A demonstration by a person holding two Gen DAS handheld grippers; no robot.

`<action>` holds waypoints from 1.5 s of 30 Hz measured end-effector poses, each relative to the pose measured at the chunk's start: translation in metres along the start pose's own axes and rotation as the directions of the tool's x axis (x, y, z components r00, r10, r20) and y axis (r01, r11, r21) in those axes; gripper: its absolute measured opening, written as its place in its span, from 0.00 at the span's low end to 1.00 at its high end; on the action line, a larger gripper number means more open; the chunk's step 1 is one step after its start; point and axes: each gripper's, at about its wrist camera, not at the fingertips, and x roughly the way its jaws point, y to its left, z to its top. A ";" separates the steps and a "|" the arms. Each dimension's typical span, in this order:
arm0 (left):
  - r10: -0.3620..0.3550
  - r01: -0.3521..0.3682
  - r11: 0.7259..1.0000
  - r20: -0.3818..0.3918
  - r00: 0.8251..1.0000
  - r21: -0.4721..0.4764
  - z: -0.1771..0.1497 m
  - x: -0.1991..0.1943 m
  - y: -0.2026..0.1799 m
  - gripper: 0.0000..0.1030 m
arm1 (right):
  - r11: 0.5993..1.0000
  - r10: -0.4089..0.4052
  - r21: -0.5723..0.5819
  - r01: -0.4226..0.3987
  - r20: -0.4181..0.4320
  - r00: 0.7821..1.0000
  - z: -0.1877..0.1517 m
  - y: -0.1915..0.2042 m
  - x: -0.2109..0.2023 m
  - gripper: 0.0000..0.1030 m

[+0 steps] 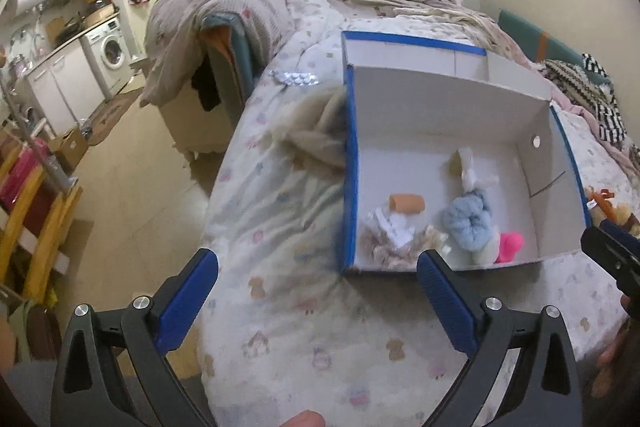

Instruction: Organize soft objects

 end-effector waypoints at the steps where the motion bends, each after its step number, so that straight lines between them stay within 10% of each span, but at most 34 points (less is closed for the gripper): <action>1: 0.011 -0.011 1.000 0.003 1.000 0.003 -0.006 -0.004 0.000 0.97 | 1.000 0.006 0.012 -0.006 0.005 1.000 -0.004 0.001 -0.003 1.00; 14: 0.023 -0.018 0.999 0.214 0.977 -0.027 -0.019 -0.042 -0.006 0.97 | 0.993 -0.117 0.033 0.113 0.182 0.976 -0.014 0.006 -0.024 1.00; 45: 0.018 -0.012 0.999 0.200 0.980 -0.031 -0.019 -0.034 -0.010 0.97 | 0.989 -0.145 0.016 0.144 0.152 0.978 -0.015 0.008 -0.011 1.00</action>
